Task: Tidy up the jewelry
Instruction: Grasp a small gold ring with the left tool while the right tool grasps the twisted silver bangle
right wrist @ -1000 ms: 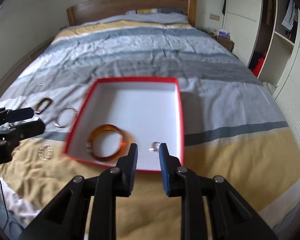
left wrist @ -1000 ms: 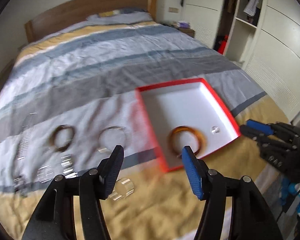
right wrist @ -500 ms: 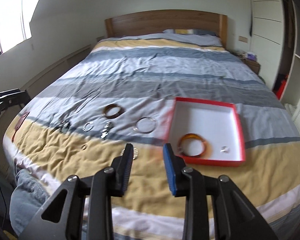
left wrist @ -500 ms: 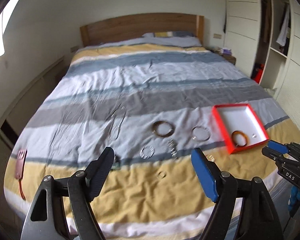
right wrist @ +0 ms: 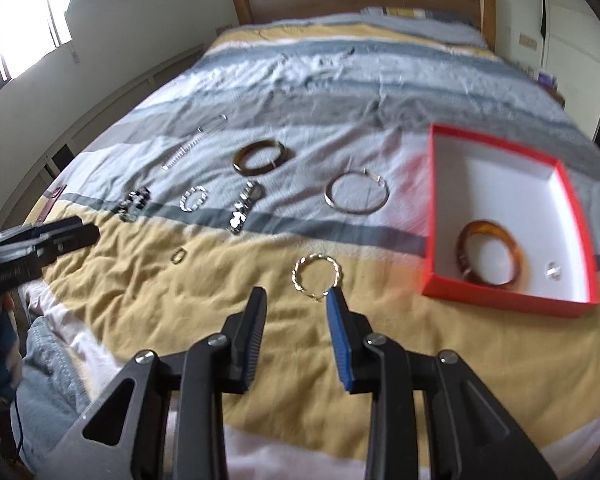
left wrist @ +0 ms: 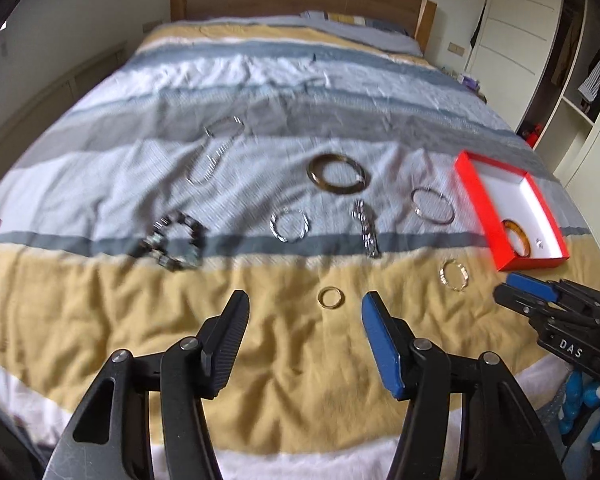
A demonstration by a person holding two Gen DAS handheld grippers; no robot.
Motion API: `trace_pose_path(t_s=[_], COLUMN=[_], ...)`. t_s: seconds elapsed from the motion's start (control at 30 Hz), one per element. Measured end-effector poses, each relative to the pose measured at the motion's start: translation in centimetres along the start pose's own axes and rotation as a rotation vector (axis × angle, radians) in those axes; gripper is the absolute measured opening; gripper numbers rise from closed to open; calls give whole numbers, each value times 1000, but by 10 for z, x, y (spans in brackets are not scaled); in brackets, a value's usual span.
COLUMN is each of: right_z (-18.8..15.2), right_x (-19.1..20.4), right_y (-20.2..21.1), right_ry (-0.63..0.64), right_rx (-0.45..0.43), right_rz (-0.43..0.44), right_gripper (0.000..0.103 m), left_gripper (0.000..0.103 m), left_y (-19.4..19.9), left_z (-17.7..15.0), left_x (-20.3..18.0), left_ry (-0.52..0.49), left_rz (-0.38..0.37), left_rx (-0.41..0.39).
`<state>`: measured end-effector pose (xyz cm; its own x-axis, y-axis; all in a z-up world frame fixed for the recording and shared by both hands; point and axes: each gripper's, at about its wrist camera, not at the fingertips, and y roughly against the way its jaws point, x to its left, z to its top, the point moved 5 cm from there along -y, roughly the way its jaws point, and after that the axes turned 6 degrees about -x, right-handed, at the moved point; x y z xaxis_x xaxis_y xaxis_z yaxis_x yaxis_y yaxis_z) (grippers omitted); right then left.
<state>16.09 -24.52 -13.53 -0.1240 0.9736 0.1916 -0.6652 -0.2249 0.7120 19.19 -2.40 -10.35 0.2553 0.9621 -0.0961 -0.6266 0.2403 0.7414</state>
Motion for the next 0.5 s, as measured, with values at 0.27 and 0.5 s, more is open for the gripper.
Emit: trace_pose_path(t_s=[0.27, 0.5], right_z=[-6, -7], right_x=[-13, -17], right_y=[-56, -75], right_ry=[-41, -43], right_rx=[67, 72], right_rz=[4, 14], right_gripper=[39, 40], left_gripper=[58, 53], left_y=[-60, -83], left_z=[-17, -21], left_x=[-2, -6], left_ry=[21, 14], left_rz=[-27, -29], left_rx=[89, 111])
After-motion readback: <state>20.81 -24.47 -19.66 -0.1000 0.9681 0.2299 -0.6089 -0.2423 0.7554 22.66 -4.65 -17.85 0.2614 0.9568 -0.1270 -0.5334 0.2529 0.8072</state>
